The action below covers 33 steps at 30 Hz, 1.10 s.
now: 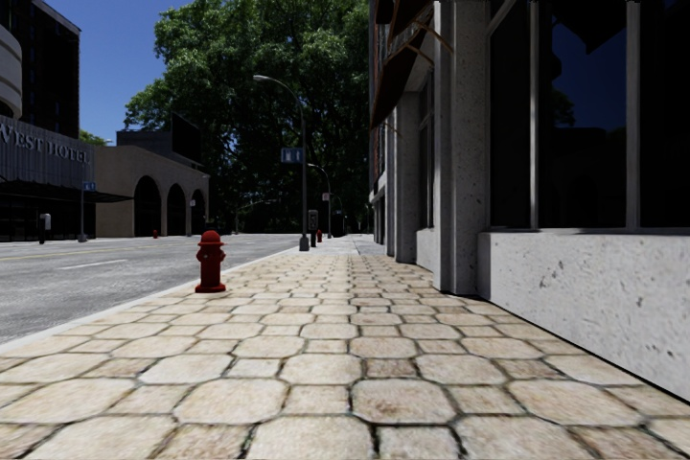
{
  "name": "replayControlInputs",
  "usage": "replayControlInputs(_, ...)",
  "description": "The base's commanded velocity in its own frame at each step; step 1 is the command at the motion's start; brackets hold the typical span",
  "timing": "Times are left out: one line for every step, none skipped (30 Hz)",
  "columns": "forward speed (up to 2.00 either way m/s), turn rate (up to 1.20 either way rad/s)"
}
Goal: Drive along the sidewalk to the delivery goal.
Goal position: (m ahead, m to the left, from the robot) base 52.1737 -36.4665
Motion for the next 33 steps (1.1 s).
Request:
replayControlInputs(2.00,0.00)
replayControlInputs(2.00,0.00)
replayControlInputs(2.00,0.00)
replayControlInputs(2.00,0.00)
replayControlInputs(2.00,0.00)
replayControlInputs(2.00,0.00)
replayControlInputs(2.00,0.00)
replayControlInputs(2.00,0.00)
replayControlInputs(2.00,0.00)
replayControlInputs(2.00,0.00)
replayControlInputs(2.00,0.00)
replayControlInputs(2.00,0.00)
replayControlInputs(2.00,0.00)
replayControlInputs(2.00,0.00)
replayControlInputs(2.00,0.00)
replayControlInputs(2.00,0.00)
replayControlInputs(2.00,0.00)
replayControlInputs(2.00,0.00)
replayControlInputs(2.00,0.00)
replayControlInputs(2.00,0.00)
replayControlInputs(2.00,0.00)
replayControlInputs(2.00,0.00)
replayControlInputs(2.00,0.00)
replayControlInputs(2.00,0.00)
replayControlInputs(2.00,0.00)
replayControlInputs(2.00,0.00)
replayControlInputs(2.00,0.00)
replayControlInputs(2.00,0.00)
replayControlInputs(2.00,0.00)
replayControlInputs(2.00,0.00)
replayControlInputs(2.00,0.00)
replayControlInputs(2.00,0.00)
replayControlInputs(2.00,0.00)
